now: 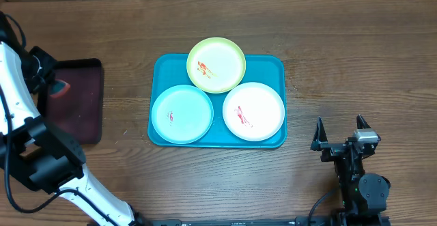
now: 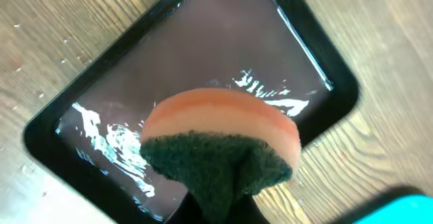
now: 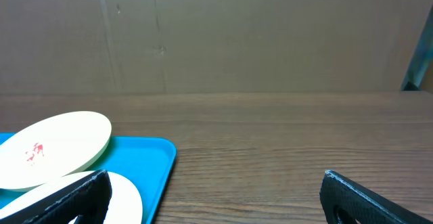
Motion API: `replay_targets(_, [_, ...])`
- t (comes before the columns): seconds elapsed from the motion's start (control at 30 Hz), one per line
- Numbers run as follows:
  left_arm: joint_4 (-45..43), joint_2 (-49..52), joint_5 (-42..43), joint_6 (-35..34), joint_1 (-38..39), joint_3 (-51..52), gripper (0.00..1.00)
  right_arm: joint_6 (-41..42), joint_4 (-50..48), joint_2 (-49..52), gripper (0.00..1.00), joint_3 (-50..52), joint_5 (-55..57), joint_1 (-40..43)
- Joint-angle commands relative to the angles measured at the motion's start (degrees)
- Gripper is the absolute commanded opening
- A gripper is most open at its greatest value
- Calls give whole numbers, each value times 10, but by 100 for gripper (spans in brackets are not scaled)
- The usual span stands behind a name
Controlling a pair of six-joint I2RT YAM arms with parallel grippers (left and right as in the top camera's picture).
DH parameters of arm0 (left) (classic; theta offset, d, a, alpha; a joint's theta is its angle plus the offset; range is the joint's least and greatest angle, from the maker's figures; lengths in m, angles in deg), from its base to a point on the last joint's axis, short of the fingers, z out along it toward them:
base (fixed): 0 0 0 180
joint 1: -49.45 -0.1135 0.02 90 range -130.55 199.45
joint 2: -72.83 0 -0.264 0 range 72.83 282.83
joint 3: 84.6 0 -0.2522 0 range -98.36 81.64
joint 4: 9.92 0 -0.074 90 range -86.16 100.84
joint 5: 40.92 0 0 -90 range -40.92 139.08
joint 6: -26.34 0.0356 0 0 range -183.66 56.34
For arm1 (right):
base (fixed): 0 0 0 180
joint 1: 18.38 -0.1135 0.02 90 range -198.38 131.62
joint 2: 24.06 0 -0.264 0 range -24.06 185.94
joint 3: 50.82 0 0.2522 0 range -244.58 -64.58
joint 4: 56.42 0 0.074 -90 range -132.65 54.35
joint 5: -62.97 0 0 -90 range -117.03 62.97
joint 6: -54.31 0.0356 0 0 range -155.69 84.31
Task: Clean dirty plates on tray and stack at the side
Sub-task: 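Grasp the sponge with the left gripper and lift it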
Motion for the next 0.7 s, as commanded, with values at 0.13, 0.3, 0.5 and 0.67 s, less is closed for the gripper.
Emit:
replay_targets(0.13, [-12, 19, -10, 23, 0, 85, 4, 2, -3, -6, 100, 6, -1, 0])
replay_targets(0.3, [79, 7, 118, 43, 0, -35, 4, 2, -3, -6, 100, 6, -1, 0])
replay_targets(0.5, [162, -46, 190, 86, 29, -151, 4, 2, -3, -6, 100, 6, -1, 0])
replay_targets(0.67, [200, -83, 189, 128, 97, -151, 4, 2, -3, -6, 100, 6, -1, 0])
